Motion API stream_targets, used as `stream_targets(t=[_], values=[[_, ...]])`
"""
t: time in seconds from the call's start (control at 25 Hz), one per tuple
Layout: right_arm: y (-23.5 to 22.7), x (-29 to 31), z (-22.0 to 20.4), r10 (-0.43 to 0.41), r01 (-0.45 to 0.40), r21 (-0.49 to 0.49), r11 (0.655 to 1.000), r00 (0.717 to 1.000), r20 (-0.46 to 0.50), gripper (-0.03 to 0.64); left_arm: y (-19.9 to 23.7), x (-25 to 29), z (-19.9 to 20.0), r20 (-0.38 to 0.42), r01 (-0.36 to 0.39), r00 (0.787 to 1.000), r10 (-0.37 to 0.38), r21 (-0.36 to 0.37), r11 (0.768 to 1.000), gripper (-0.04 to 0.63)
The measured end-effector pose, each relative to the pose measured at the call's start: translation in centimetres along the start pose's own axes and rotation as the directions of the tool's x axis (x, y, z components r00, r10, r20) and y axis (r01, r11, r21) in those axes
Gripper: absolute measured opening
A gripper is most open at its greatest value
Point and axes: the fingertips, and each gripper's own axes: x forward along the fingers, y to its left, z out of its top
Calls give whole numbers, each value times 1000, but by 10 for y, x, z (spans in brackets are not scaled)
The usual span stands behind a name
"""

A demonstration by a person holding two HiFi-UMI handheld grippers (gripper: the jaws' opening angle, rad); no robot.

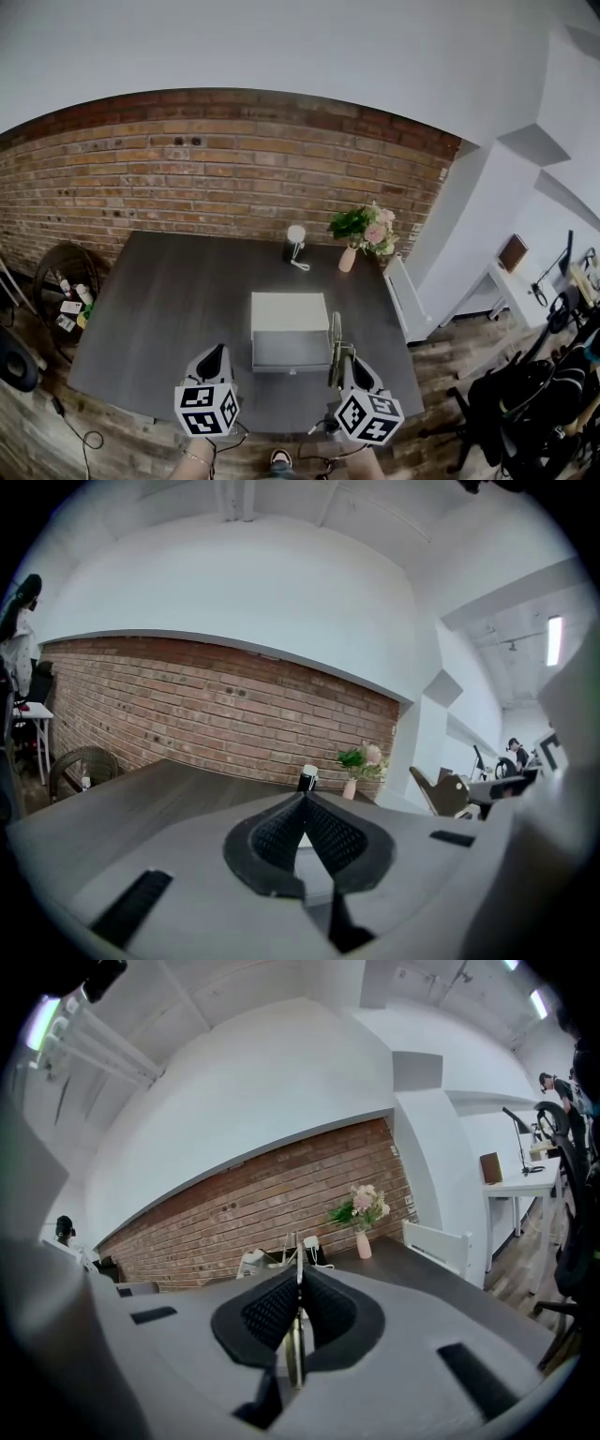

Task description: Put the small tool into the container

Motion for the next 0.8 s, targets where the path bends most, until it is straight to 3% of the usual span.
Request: stream_targets(t=[0.48, 0.8], values=[[-37, 89, 35, 77, -77, -16, 997, 997, -17, 8, -11, 75, 21, 29, -88, 996, 88, -16, 996, 2], [-35, 115, 22, 84, -84, 3, 996, 995, -59, 8, 9, 90, 13, -14, -122, 992, 122, -9, 992, 2]])
